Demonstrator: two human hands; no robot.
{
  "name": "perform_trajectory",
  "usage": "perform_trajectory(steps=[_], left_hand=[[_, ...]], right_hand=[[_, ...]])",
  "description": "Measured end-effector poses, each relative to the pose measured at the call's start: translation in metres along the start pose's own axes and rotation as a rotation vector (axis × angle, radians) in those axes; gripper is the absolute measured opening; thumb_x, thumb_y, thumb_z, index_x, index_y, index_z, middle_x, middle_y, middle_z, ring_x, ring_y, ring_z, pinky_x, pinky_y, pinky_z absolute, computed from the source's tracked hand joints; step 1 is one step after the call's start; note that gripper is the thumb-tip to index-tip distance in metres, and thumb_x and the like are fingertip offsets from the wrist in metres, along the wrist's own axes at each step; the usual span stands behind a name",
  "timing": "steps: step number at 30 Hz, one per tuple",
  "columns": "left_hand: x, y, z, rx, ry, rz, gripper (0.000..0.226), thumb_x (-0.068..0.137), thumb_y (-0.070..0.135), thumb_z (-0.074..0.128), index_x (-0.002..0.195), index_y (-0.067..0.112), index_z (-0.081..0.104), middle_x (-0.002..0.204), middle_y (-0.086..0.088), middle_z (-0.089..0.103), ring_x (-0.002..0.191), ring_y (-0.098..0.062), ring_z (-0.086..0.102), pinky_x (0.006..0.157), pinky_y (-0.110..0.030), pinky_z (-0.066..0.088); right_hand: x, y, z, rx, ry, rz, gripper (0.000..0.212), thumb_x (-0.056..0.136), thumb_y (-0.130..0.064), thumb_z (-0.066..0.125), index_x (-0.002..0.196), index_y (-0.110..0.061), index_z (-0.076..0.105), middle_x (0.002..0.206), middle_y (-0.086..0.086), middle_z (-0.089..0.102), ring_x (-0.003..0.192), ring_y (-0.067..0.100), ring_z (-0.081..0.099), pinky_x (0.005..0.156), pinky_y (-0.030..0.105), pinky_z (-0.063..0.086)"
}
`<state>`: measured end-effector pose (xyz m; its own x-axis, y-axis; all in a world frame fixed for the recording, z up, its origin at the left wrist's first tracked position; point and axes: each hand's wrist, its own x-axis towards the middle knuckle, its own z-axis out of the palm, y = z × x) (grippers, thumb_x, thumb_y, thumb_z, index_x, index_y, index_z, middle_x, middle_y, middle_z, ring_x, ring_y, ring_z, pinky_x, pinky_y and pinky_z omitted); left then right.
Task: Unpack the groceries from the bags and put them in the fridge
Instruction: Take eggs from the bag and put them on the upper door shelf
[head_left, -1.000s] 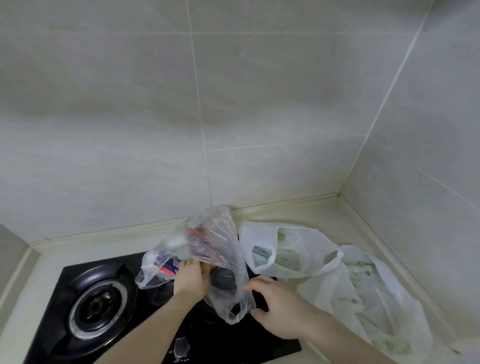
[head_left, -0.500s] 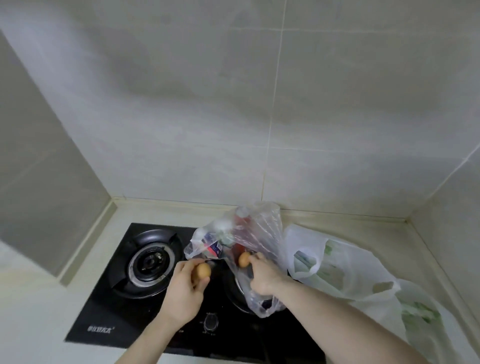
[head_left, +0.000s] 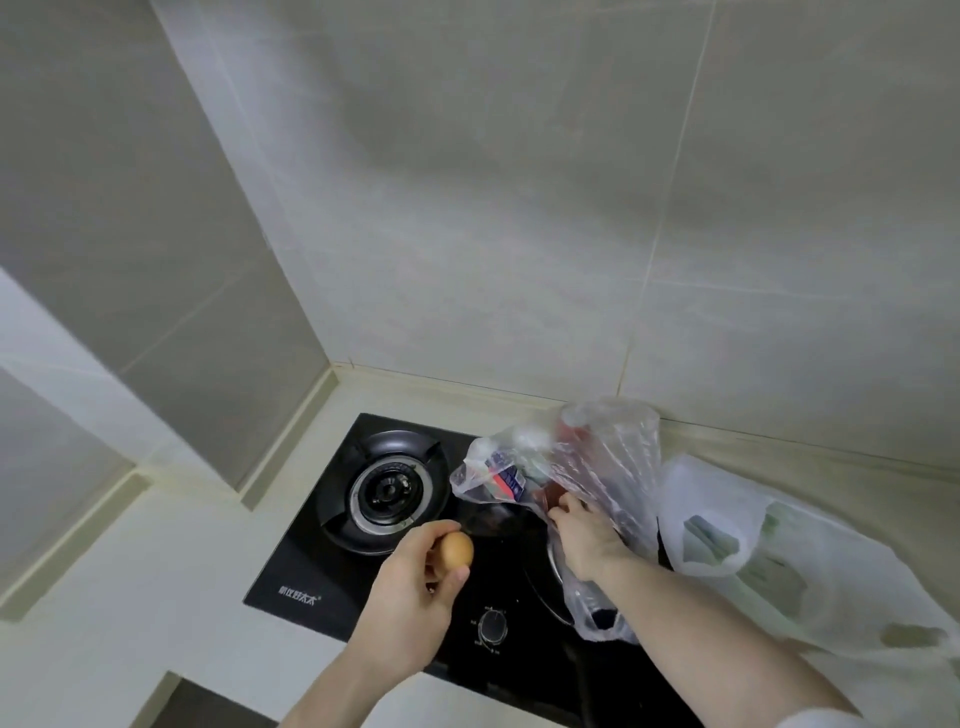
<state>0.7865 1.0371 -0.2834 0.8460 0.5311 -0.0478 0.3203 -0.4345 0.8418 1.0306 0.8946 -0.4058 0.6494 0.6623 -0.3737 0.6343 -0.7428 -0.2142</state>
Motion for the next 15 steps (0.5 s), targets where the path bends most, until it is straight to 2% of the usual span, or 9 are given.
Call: perform_trajectory(steps=[5, 8, 10, 13, 15], left_hand=[[-0.012, 0.002, 0.0, -0.005, -0.035, -0.014, 0.043, 0.092, 0.017, 0.073, 0.125, 0.04, 0.058, 0.116, 0.011, 0.066, 0.103, -0.01, 0.068, 0.088, -0.025, 0.057], [-0.016, 0.001, 0.001, 0.016, -0.029, 0.0, 0.044, 0.09, 0.019, 0.074, 0.124, 0.042, 0.059, 0.116, 0.012, 0.066, 0.103, -0.011, 0.068, 0.087, -0.026, 0.057], [-0.018, 0.002, 0.001, 0.028, -0.008, 0.001, 0.046, 0.087, 0.018, 0.075, 0.121, 0.045, 0.06, 0.115, 0.013, 0.067, 0.101, -0.009, 0.068, 0.084, -0.021, 0.056], [-0.018, 0.003, 0.004, 0.047, -0.015, -0.009, 0.049, 0.085, 0.017, 0.075, 0.119, 0.048, 0.06, 0.114, 0.016, 0.066, 0.1, -0.003, 0.068, 0.084, -0.018, 0.055], [-0.018, 0.003, 0.002, 0.048, -0.023, -0.013, 0.049, 0.085, 0.016, 0.075, 0.119, 0.048, 0.06, 0.114, 0.016, 0.066, 0.101, -0.003, 0.068, 0.086, -0.019, 0.056]], right_hand=[[-0.002, -0.009, 0.0, -0.002, 0.048, 0.001, 0.041, 0.099, -0.006, 0.052, 0.139, -0.014, 0.051, 0.139, 0.005, 0.045, 0.132, 0.032, 0.05, 0.111, 0.041, 0.043], [-0.004, -0.011, 0.004, 0.043, 0.066, 0.028, 0.062, 0.089, 0.013, 0.051, 0.144, -0.015, 0.045, 0.153, 0.006, 0.039, 0.134, 0.03, 0.05, 0.112, 0.04, 0.045], [-0.002, -0.014, 0.005, 0.058, 0.107, 0.01, 0.065, 0.088, 0.018, 0.049, 0.144, -0.015, 0.045, 0.155, 0.004, 0.04, 0.137, 0.028, 0.049, 0.113, 0.039, 0.044], [0.004, -0.013, 0.003, 0.104, 0.106, 0.04, 0.056, 0.091, 0.012, 0.043, 0.139, -0.017, 0.047, 0.148, 0.004, 0.05, 0.132, 0.027, 0.054, 0.111, 0.04, 0.045], [0.005, -0.012, 0.003, 0.159, 0.124, 0.05, 0.041, 0.098, -0.001, 0.037, 0.133, -0.02, 0.049, 0.139, 0.005, 0.057, 0.122, 0.027, 0.059, 0.104, 0.041, 0.049]])
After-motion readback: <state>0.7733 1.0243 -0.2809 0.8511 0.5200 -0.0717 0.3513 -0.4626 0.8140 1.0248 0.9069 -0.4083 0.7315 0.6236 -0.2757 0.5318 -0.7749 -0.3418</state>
